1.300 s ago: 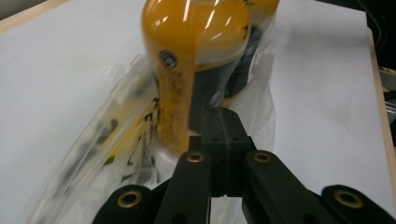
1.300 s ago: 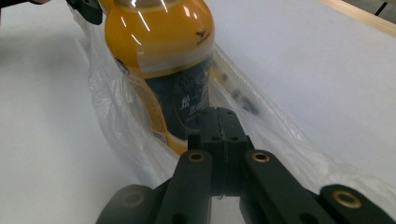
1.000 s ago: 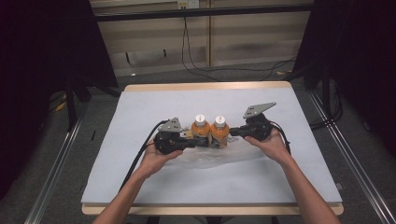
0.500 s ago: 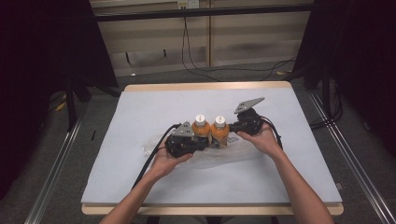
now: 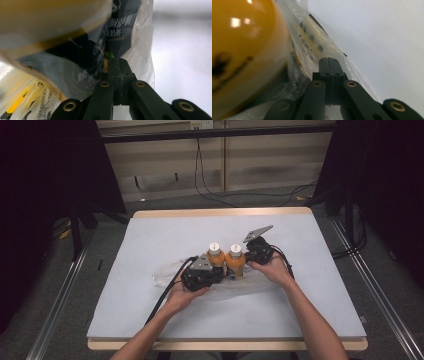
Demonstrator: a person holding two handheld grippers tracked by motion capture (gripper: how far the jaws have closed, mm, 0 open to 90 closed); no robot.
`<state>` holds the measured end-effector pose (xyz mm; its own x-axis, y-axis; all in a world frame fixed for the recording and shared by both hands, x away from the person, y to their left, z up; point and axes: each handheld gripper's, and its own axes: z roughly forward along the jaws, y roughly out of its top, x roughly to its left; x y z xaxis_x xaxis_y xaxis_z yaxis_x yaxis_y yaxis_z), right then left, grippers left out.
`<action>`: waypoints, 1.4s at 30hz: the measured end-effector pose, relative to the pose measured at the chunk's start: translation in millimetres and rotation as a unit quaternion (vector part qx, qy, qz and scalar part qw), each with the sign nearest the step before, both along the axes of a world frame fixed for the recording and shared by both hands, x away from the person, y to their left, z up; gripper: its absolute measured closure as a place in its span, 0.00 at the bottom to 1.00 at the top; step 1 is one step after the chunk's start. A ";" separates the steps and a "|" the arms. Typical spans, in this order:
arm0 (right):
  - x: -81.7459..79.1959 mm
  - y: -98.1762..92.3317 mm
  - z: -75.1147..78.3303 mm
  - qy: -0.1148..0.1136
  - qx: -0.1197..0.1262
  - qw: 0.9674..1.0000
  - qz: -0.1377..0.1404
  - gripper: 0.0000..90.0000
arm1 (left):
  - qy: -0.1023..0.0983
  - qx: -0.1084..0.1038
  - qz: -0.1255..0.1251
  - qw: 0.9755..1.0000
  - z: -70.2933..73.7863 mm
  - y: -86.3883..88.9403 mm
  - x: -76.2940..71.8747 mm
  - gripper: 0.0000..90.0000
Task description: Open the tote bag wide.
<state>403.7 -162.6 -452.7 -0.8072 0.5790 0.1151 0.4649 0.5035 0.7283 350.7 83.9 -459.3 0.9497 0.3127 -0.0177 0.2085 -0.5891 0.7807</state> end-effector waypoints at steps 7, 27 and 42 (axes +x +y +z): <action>4.5 2.6 -13.5 0.018 -0.002 1.000 -0.005 1.00 | 0.018 -0.019 0.004 1.000 -9.2 -3.9 -2.4 1.00; 12.7 3.2 -31.9 0.055 0.003 0.998 -0.023 1.00 | 0.018 0.017 0.011 1.000 -27.8 -0.6 -8.8 1.00; 25.2 8.0 -30.9 0.063 -0.002 0.997 -0.034 1.00 | 0.016 0.025 -0.017 0.999 -26.6 -3.0 -24.2 1.00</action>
